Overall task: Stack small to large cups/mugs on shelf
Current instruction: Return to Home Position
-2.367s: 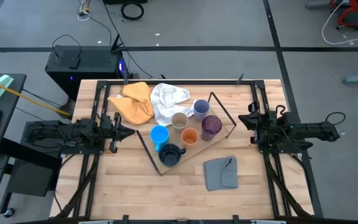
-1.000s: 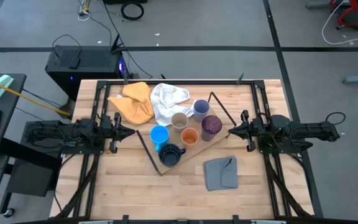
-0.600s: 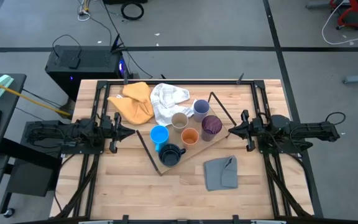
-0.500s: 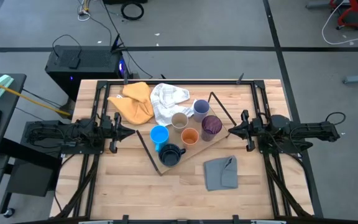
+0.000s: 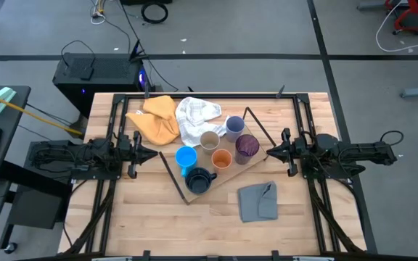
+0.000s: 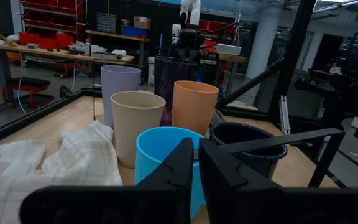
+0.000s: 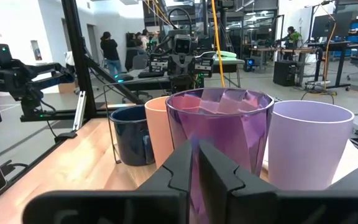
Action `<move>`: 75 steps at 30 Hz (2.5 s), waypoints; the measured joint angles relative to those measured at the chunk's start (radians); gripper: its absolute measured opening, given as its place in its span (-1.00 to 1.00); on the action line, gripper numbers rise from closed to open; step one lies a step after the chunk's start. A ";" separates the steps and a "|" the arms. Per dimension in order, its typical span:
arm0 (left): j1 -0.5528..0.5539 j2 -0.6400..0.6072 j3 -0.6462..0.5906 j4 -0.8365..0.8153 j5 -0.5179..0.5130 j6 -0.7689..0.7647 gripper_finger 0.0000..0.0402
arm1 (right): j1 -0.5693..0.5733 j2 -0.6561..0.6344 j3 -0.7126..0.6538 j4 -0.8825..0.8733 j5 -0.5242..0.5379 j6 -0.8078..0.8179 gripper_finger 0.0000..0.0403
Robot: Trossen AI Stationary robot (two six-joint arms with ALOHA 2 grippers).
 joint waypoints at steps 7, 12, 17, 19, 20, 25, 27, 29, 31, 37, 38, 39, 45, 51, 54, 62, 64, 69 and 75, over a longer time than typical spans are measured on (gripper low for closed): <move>0.000 0.000 0.000 0.000 0.000 0.000 -0.89 | 0.000 0.000 0.000 0.000 0.000 0.000 -0.84; 0.000 0.000 0.000 0.000 0.000 0.000 -0.88 | 0.000 0.000 0.000 0.000 0.000 0.000 -0.84; 0.000 0.000 0.000 0.000 0.000 0.000 -0.84 | 0.000 0.000 0.000 0.000 0.000 0.000 -0.84; 0.000 0.000 0.000 0.000 0.000 0.000 -0.82 | 0.000 0.000 0.000 0.000 0.000 0.000 -0.84; 0.000 0.000 0.000 0.000 0.000 0.000 -0.82 | 0.000 0.000 0.000 0.000 0.000 0.000 -0.84; 0.000 0.000 0.000 0.000 0.000 0.000 -0.85 | 0.000 0.000 0.000 0.000 0.000 0.000 -0.84; 0.000 0.000 0.000 0.000 0.000 0.000 -0.86 | 0.000 0.000 0.000 0.000 0.000 0.000 -0.84; 0.000 0.000 0.000 0.000 0.000 0.000 -0.88 | 0.000 0.000 0.000 0.000 0.000 0.000 -0.84; 0.000 0.000 0.000 0.000 0.000 0.000 -0.89 | 0.000 0.000 0.000 0.000 0.000 0.000 -0.85; 0.000 0.000 0.000 0.000 0.000 0.000 -0.87 | 0.000 0.000 0.000 0.000 0.000 0.000 -0.85; 0.000 0.000 0.000 0.000 0.000 0.000 -0.86 | 0.000 0.000 0.000 0.000 0.000 0.000 -0.85; 0.000 0.000 0.000 0.000 0.000 0.000 -0.85 | 0.000 0.000 0.000 0.000 0.000 0.000 -0.85; 0.000 0.000 0.000 0.000 0.000 0.000 -0.82 | 0.000 0.000 0.000 0.000 0.000 0.000 -0.84; 0.000 0.000 0.000 0.000 0.000 0.000 -0.86 | 0.000 0.000 0.000 0.000 0.000 0.000 -0.84; 0.000 0.000 0.000 0.000 0.000 0.000 -0.89 | 0.000 0.000 0.000 0.000 0.000 0.000 -0.84; 0.000 0.000 0.000 0.000 0.000 0.000 -0.86 | 0.000 0.000 0.000 0.000 -0.001 0.000 -0.84; 0.000 0.000 0.000 0.000 0.000 0.000 -0.84 | 0.000 0.000 0.000 0.000 0.000 0.000 -0.84; 0.000 0.000 0.000 0.000 0.000 0.000 -0.82 | 0.000 0.000 0.000 0.000 -0.001 0.000 -0.84; 0.000 0.000 0.000 0.000 0.000 0.000 -0.87 | 0.000 0.000 0.000 0.000 -0.001 0.000 -0.85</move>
